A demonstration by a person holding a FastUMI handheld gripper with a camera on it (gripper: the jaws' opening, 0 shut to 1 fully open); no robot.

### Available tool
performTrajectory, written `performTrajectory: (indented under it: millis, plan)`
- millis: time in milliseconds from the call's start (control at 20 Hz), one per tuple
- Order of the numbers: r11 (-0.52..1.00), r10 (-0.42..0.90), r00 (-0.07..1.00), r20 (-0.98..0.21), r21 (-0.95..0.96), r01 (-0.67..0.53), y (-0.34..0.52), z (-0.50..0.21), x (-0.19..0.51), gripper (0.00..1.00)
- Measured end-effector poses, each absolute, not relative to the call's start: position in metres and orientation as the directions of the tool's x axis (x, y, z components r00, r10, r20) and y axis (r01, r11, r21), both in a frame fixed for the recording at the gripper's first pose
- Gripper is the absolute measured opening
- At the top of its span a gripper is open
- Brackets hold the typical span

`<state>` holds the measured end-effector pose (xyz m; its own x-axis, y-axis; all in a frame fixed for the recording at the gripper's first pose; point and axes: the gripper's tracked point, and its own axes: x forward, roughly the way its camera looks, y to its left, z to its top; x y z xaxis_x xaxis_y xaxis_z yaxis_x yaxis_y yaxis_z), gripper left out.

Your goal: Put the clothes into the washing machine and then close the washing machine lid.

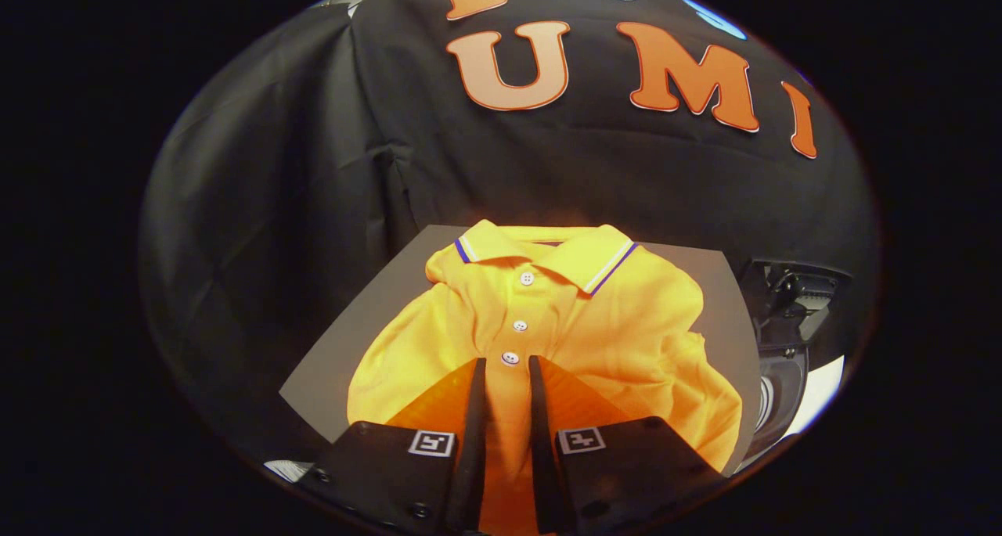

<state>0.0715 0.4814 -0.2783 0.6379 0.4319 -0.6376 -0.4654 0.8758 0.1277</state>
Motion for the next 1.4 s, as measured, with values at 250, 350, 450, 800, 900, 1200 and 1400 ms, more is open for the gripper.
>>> performTrajectory:
  millis: [250,350,450,800,900,1200,1400]
  plan:
    - [0.897,0.402,0.621,-0.673,0.154,-0.415,0.482,-0.278,0.076,0.19]
    - [0.917,0.368,0.612,-0.7,0.165,-0.362,0.477,-0.275,0.078,0.09]
    - [0.927,0.341,0.616,-0.71,0.144,-0.347,0.475,-0.271,0.081,0.09]
    - [0.947,0.277,0.708,-0.649,0.059,-0.316,0.43,-0.201,0.101,0.08]
    - [0.951,0.256,0.723,-0.642,0.034,-0.306,0.407,-0.185,0.108,0.08]
    - [0.956,0.247,0.744,-0.621,0.033,-0.29,0.347,-0.168,0.115,0.08]
    - [0.949,0.278,0.75,-0.6,0.05,-0.312,0.304,-0.158,0.13,0.08]
